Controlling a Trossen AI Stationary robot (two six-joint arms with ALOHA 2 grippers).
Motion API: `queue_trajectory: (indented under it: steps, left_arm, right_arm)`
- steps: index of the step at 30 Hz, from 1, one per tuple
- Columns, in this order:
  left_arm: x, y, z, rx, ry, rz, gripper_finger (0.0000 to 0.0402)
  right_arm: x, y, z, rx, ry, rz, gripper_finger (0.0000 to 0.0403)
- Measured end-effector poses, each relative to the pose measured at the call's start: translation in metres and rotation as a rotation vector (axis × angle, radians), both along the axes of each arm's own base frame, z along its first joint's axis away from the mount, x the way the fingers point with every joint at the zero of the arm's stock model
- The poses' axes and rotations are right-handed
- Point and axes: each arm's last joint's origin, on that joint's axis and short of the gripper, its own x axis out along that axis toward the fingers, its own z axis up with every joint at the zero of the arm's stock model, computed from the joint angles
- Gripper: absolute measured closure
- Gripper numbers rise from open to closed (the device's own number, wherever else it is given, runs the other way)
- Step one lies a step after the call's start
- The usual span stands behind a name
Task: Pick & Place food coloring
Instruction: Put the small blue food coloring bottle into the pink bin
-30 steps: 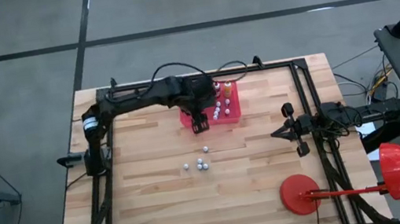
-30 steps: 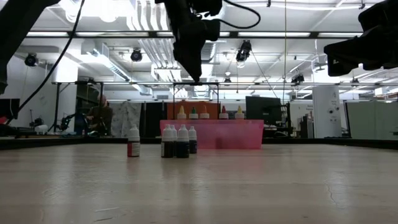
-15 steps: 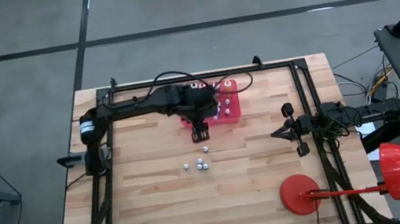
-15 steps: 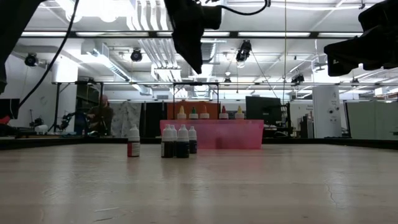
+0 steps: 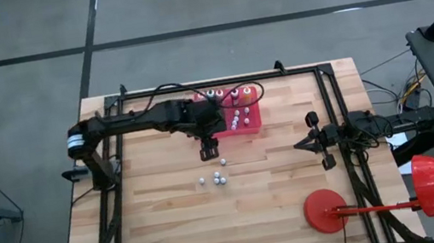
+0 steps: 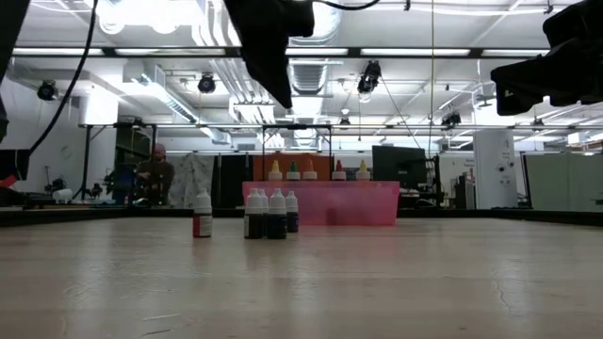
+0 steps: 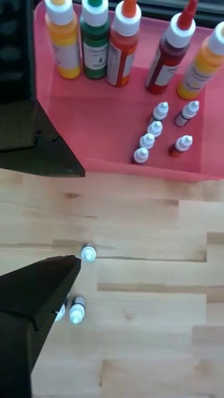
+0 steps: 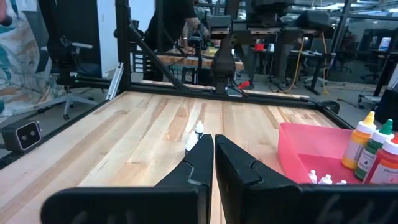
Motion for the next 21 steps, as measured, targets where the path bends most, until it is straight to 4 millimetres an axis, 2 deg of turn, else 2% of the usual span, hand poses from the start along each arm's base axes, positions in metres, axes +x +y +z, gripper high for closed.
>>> queue_trajectory:
  steps: [9, 21]
  left_arm:
    - [-0.029, -0.008, -0.006, 0.017, -0.098, -0.028, 0.0213]
    - [-0.056, -0.01, -0.002, -0.051, -0.266, 0.083, 0.0213]
  right_arm:
    - [0.0, 0.0, 0.0, 0.0, 0.001, -0.001, 0.0394]
    - [0.0, 0.0, 0.0, 0.0, 0.0, 0.0, 0.0394]
